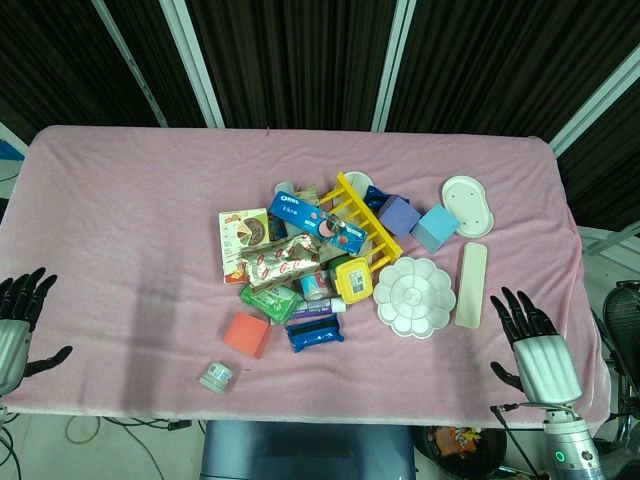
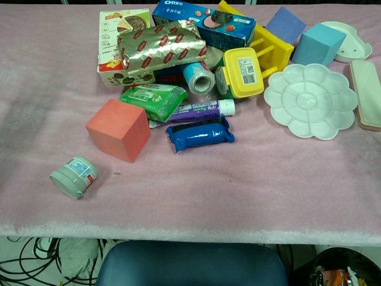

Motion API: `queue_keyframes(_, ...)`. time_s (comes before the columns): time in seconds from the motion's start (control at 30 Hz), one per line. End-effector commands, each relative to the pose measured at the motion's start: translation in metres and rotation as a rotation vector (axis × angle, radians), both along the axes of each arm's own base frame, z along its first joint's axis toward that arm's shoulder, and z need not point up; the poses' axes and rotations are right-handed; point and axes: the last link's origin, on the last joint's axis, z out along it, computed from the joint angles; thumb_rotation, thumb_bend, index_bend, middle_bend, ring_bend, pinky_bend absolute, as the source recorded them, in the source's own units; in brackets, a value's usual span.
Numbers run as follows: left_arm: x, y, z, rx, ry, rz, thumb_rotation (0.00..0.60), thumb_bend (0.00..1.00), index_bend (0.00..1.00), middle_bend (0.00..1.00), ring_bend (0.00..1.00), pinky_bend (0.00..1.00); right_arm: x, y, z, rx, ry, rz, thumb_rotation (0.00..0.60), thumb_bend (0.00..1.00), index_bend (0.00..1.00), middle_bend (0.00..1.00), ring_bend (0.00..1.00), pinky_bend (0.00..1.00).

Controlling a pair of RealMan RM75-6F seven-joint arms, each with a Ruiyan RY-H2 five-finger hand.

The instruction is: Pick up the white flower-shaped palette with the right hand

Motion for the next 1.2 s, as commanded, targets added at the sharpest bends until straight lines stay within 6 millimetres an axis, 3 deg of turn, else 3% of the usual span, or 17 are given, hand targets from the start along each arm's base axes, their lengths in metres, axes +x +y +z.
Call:
queue_keyframes(0.03,0.0,0.0,0.0,0.0,0.0,0.001,0.6,0.0,0.0,0.0,0.0,0.0,0.0,0.0,0.0,0.001,0.0,0.001,0.6,0.12,0.0,0.0,0.0,0.23)
queue_keyframes(0.73,0.0,-0.001,0.001,0.005,-0.003,-0.003,0.6,0.0,0.0,0.0,0.0,0.0,0.004,-0.002,-0.007,0.032,-0.001,0.012,0.6,0.12,0.0,0.0,0.0,0.23)
queue_keyframes(0.97,0.0,0.0,0.001,0.004,-0.005,-0.003,0.6,0.0,0.0,0.0,0.0,0.0,0.009,-0.016,-0.027,0.084,0.04,0.031,0.6,0.12,0.0,0.0,0.0,0.23)
queue_keyframes(1.2,0.0,0.0,0.001,0.005,-0.003,-0.002,0.6,0.0,0.0,0.0,0.0,0.0,0.018,-0.038,-0.059,0.115,0.055,0.051,0.6,0.13,0.0,0.0,0.0,0.23)
